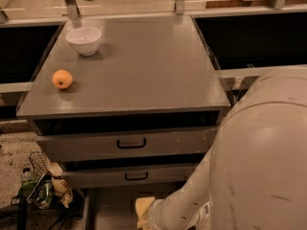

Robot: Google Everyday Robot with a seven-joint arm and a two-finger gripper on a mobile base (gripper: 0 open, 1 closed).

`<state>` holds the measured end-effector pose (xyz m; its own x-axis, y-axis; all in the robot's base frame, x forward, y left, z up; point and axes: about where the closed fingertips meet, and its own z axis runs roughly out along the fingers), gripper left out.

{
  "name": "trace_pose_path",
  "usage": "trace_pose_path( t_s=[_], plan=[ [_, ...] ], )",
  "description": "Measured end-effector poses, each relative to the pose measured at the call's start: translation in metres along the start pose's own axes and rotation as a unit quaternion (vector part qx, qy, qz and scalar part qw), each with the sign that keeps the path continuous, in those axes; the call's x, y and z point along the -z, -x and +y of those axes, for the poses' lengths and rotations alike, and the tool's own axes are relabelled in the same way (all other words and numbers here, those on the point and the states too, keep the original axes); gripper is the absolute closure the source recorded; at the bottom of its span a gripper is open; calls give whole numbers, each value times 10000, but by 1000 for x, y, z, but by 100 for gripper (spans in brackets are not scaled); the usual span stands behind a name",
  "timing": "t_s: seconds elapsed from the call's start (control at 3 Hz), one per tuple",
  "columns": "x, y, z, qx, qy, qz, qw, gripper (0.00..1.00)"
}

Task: Place sponge into bottom drawer

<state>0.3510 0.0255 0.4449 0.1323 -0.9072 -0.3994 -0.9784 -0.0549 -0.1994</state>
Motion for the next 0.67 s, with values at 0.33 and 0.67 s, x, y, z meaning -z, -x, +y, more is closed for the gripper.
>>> trace_pose_path(
  t_s=[0.33, 0.67],
  plan=[
    [-9, -21, -5, -161, -18, 89, 9998, 100],
    [-9, -21, -5, -160, -19, 91, 9998, 100]
  ],
)
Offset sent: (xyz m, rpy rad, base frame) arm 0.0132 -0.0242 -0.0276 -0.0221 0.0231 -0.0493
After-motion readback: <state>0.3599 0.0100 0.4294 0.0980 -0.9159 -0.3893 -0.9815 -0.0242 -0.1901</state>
